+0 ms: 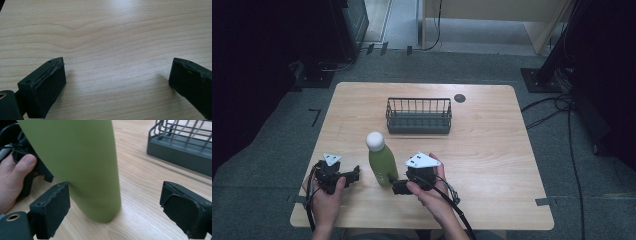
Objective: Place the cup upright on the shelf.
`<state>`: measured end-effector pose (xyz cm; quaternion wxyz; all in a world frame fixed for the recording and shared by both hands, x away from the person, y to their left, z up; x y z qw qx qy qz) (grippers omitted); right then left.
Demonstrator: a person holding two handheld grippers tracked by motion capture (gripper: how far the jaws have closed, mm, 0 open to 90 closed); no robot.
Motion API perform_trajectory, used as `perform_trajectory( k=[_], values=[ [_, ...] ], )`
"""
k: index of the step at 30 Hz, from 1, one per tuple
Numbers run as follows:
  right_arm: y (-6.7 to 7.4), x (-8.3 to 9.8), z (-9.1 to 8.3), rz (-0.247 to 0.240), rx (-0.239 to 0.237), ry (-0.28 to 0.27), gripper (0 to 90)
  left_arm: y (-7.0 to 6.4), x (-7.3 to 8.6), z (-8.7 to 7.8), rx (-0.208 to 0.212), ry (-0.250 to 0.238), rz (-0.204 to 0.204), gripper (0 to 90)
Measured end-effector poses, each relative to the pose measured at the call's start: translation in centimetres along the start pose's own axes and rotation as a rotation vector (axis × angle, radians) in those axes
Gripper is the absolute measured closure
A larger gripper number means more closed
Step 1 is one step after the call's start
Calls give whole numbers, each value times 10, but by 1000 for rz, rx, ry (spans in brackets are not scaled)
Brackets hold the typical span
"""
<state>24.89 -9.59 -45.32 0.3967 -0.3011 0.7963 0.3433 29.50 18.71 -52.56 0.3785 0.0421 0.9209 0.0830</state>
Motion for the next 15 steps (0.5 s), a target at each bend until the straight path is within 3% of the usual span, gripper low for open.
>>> perform_trajectory(
  k=[15],
  values=[
    [11, -8, 23, -37, -55, 4, 126, 0, 0, 0, 0, 0, 1, 16]
  ],
)
Point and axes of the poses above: each handheld gripper's, and its own axes: z roughly forward along the jaws, x roughly out of its underside, y roughly to its left, the point moved 1 cm from there along z, roughly forward along the jaws, and after that the axes turned 14 degrees about -x, right-handed, at the moved point
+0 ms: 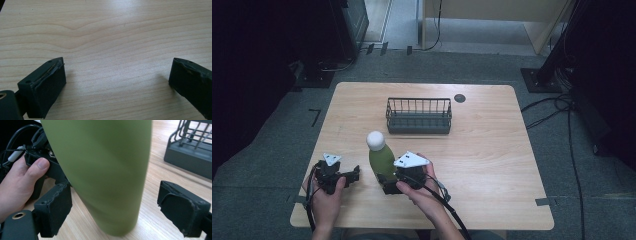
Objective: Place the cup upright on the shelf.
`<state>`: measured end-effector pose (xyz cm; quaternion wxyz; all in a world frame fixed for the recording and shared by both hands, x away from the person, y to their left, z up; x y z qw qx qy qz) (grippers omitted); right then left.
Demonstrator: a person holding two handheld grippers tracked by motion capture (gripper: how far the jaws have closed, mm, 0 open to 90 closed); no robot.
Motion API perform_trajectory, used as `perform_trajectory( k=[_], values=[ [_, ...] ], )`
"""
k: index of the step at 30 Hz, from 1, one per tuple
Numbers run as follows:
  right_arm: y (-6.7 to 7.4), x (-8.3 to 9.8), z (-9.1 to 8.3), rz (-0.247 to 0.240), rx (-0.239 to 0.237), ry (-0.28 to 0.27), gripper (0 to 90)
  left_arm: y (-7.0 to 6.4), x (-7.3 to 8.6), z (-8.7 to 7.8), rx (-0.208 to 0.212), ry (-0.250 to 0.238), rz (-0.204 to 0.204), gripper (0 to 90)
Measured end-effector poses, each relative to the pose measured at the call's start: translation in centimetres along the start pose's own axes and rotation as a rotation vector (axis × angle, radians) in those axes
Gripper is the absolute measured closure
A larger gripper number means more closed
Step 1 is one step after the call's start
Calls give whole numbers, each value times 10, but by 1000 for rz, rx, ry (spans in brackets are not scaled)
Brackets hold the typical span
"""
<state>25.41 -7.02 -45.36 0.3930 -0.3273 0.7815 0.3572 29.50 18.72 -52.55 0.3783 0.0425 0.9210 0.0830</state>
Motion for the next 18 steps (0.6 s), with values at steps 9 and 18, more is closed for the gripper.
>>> perform_trajectory(
  k=[9, 18],
  values=[
    [-1, -3, 13, 4, -6, -16, 125, 0, 0, 0, 0, -1, -1, 16],
    [-2, -8, 23, 6, -14, -28, 128, 0, 0, 0, 0, 0, -1, 16]
  ],
)
Point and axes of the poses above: each handheld gripper's, and its own axes: z roughly forward along the jaws, x roughly out of its underside, y roughly to its left, the point moved 1 cm from there along z, roughly forward along the jaws, and after that the axes turned 14 degrees about -x, right-handed, at the moved point
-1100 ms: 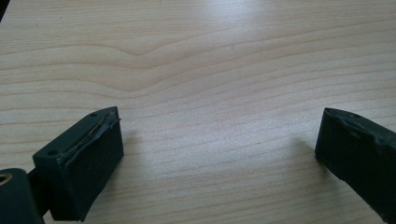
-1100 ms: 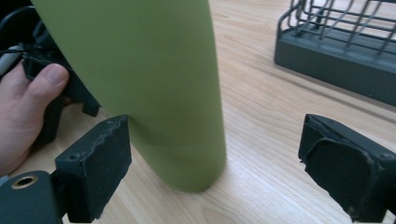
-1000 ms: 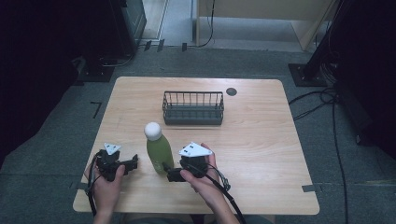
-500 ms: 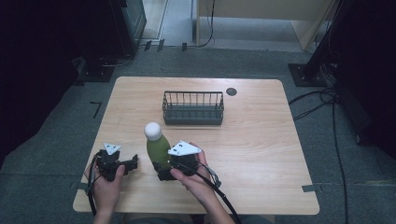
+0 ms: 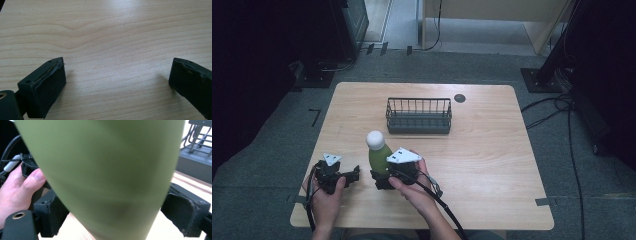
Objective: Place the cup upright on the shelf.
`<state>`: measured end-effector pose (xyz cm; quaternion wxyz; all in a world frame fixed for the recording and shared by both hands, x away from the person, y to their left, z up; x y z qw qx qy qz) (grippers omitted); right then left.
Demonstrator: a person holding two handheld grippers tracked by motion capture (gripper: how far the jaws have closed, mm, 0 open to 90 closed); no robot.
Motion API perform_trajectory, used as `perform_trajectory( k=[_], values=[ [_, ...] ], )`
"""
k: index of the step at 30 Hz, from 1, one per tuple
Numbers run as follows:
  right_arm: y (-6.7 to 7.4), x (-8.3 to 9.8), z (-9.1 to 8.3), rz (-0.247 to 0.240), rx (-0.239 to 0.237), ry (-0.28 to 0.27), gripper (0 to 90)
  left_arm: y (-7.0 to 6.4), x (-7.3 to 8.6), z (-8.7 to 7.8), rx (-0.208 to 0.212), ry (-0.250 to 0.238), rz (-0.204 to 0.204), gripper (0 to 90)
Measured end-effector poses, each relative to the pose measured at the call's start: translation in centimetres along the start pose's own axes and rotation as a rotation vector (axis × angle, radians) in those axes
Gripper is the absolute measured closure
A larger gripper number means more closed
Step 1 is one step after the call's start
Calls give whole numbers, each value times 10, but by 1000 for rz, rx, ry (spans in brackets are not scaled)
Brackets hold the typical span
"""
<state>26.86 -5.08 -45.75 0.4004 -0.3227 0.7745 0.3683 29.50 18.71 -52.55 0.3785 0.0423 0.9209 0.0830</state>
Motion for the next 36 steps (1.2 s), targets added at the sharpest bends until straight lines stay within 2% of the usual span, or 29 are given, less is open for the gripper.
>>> perform_trajectory(
  k=[8, 17, 22, 28, 36],
  values=[
    [1, -4, 9, -5, 5, -19, 151, 0, 0, 0, 0, 0, 0, 16],
    [4, -7, 7, -73, 48, -27, 188, 0, 0, 0, 0, -1, 0, 16],
    [0, -7, 3, -52, 43, -37, 193, 0, 0, 0, 1, -3, 0, 16],
    [2, -8, 1, -74, 43, -40, 195, 0, 0, 0, 1, -2, -1, 16],
    [2, -13, -6, -74, 38, -59, 196, 0, 0, 0, 1, -2, 0, 16]
  ],
)
Point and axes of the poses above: each handheld gripper's, and its own axes: z roughly forward along the jaws, x roughly out of its underside, y roughly to its left, the point moved 1 cm from there along z, roughly forward along the jaws, and after that the axes turned 14 degrees about -x, right-handed, at the moved point
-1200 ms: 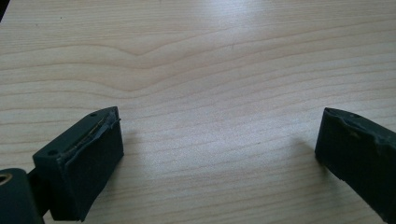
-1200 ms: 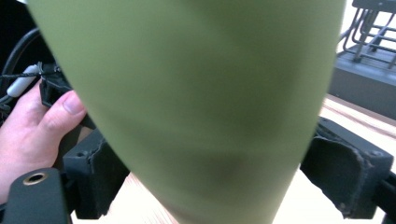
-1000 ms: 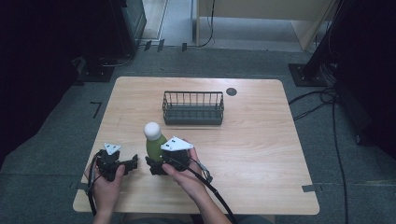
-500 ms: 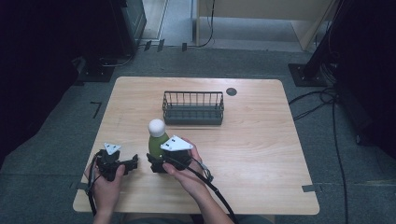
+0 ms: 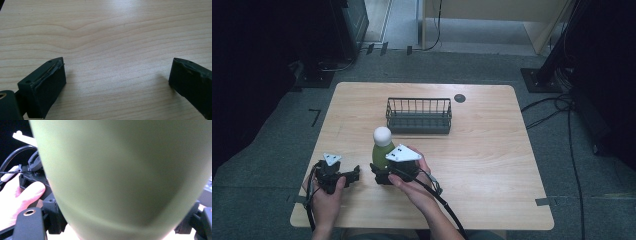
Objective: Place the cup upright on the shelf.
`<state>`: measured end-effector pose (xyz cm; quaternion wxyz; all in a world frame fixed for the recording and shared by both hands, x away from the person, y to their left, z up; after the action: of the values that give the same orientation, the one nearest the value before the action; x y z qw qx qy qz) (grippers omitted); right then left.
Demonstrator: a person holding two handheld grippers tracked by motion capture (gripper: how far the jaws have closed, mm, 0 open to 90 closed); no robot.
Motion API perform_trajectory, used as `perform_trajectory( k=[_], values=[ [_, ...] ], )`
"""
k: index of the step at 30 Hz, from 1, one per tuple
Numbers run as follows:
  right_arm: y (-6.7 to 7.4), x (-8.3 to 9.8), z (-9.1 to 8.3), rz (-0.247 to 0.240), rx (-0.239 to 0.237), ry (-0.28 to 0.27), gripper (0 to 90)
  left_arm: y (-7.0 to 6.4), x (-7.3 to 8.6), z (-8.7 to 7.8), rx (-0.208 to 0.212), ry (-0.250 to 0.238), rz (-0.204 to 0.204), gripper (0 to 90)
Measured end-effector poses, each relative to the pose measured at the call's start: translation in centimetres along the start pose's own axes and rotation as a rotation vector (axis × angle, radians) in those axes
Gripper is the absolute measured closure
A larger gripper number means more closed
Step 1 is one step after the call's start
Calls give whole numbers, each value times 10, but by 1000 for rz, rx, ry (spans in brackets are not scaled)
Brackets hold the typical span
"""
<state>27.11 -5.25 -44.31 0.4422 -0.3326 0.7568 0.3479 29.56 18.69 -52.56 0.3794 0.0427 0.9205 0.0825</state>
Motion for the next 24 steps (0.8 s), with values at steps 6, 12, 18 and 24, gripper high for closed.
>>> perform_trajectory(
  k=[6, 12, 18, 24],
  values=[
    [-4, -5, -7, 1, 13, -13, 196, 0, 0, 0, 0, 0, -1, 16],
    [-11, -11, -16, 4, 37, -28, 197, 0, 0, 0, 0, 0, -1, 16],
    [-22, -21, -30, 13, 72, -63, 197, 0, 0, 0, 0, 0, -1, 16],
    [-32, -32, -41, 11, 106, -84, 197, 0, 0, 0, 0, 0, 0, 16]
  ],
)
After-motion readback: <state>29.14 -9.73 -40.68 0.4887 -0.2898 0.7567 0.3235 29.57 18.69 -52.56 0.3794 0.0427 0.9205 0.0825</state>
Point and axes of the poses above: each handheld gripper's, and its own axes: z roughly forward along the jaws, x roughly out of its underside, y roughly to its left, the point moved 1 cm from there along z, roughly forward along the jaws, and after that the axes turned 14 degrees about -x, right-handed, at the moved point
